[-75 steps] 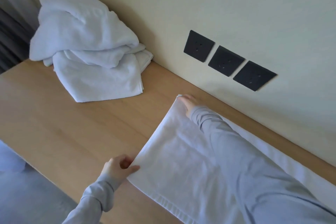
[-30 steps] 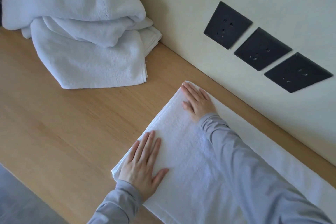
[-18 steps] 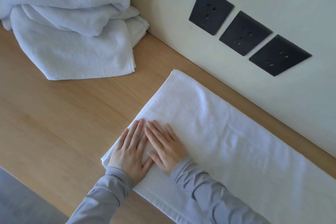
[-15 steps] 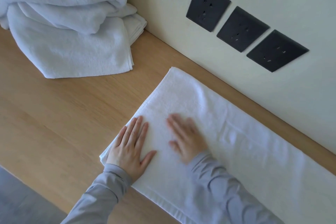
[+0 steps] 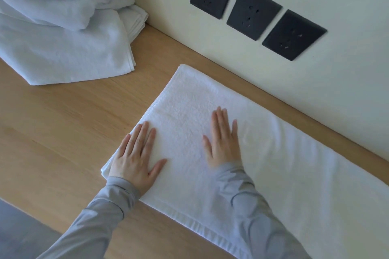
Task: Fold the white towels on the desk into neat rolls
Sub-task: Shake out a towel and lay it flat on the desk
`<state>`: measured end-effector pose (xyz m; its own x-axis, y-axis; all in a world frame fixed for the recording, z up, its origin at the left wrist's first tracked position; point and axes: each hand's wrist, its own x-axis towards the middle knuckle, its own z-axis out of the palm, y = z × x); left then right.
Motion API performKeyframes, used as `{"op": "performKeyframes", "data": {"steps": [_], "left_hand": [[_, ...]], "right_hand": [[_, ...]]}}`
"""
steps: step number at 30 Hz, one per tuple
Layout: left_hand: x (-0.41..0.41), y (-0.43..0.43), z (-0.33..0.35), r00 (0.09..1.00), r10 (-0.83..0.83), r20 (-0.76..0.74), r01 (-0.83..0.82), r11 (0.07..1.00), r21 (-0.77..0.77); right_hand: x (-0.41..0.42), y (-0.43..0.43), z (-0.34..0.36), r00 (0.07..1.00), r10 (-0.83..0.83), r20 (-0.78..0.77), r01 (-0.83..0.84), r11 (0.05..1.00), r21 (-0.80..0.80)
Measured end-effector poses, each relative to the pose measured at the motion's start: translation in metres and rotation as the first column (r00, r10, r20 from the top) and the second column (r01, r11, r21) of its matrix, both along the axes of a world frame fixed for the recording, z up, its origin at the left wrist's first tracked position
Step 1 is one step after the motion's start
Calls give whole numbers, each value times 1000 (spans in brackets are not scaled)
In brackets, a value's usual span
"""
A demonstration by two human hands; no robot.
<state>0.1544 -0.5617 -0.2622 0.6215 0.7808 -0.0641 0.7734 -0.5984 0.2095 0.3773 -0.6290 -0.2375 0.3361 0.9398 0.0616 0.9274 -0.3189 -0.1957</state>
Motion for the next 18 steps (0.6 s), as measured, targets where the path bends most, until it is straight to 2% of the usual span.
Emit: {"op": "performKeyframes", "data": {"steps": [4,7,10,15,18], "left_hand": [[0,0,1,1000,-7,2,7,1000,14],[1,-1,2,1000,0,0,0,1000,14],[1,-1,1,1000,7,-8,-7,1000,9],[0,-2,2,1000,10,-15,-10,1000,4],[3,-4,4,1000,19,-15,-19,1000,-1]], "right_hand": [[-85,-34,-12,965,260,-25,-261,962,-84],[-65,-59,-18,960,279,6,-275,951,-140],[-5,-86,-16,986,159,47,-148,971,-189],[90,-130,-7,977,-189,102,209,945,-251],[100,-135,-10,964,-237,119,261,928,-265]]}}
